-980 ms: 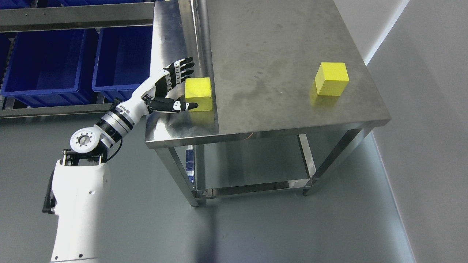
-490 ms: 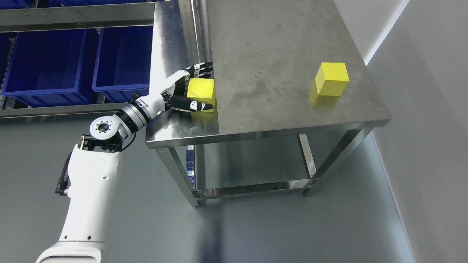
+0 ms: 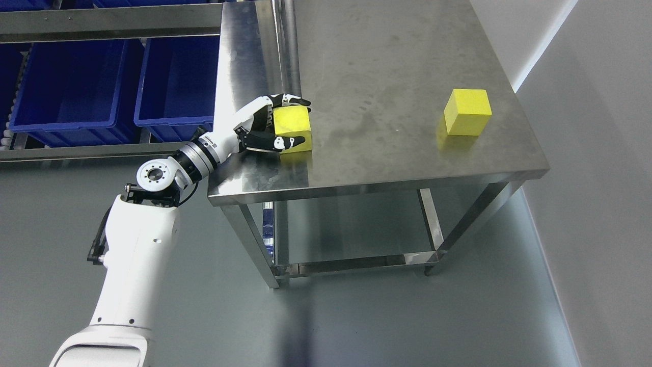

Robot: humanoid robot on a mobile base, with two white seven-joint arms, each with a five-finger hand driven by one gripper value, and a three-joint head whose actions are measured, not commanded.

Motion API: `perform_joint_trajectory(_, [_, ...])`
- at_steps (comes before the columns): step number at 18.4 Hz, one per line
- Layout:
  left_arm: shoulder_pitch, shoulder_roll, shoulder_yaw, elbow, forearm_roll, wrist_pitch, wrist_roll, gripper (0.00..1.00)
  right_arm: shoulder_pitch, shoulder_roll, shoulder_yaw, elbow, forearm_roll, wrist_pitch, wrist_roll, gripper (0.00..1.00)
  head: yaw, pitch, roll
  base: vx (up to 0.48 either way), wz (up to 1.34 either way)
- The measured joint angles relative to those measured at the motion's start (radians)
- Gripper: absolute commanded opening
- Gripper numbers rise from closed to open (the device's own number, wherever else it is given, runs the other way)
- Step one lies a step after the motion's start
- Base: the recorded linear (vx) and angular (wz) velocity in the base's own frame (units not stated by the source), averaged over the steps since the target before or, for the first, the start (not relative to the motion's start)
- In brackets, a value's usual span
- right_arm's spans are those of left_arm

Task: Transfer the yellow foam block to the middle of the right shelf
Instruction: 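Close the left hand around the yellow foam cube, then lift the cube off the table with the left hand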

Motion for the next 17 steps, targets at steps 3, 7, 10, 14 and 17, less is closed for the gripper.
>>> perform_joint_trajectory(3, [-0.006,-0.02,0.038,0.01,0.0,-0.012,-0.008,0.36,0.0,0.0,0.0,0.0,0.0,0.0,0.0,1.0,0.0,0.0,0.0,0.0,0.0])
perform_joint_trajectory(7, [-0.048,-0.039,0.121,-0.024,0.064,-0.032,0.024,0.38,0.0,0.0,0.0,0.0,0.0,0.0,0.0,1.0,0.0,0.0,0.0,0.0,-0.05])
perform_joint_trajectory(10, [-0.072,-0.049,0.186,-0.071,0.108,-0.053,0.154,0.41,0.0,0.0,0.0,0.0,0.0,0.0,0.0,1.0,0.0,0.0,0.0,0.002,-0.02])
perform_joint_trajectory(14, [-0.079,-0.06,0.257,-0.133,0.14,-0.073,0.353,0.43,0.0,0.0,0.0,0.0,0.0,0.0,0.0,1.0,0.0,0.0,0.0,0.0,0.01])
perform_joint_trajectory(17, [-0.059,-0.065,0.301,-0.172,0.152,-0.121,0.42,0.43,0.0,0.0,0.0,0.0,0.0,0.0,0.0,1.0,0.0,0.0,0.0,0.0,0.0])
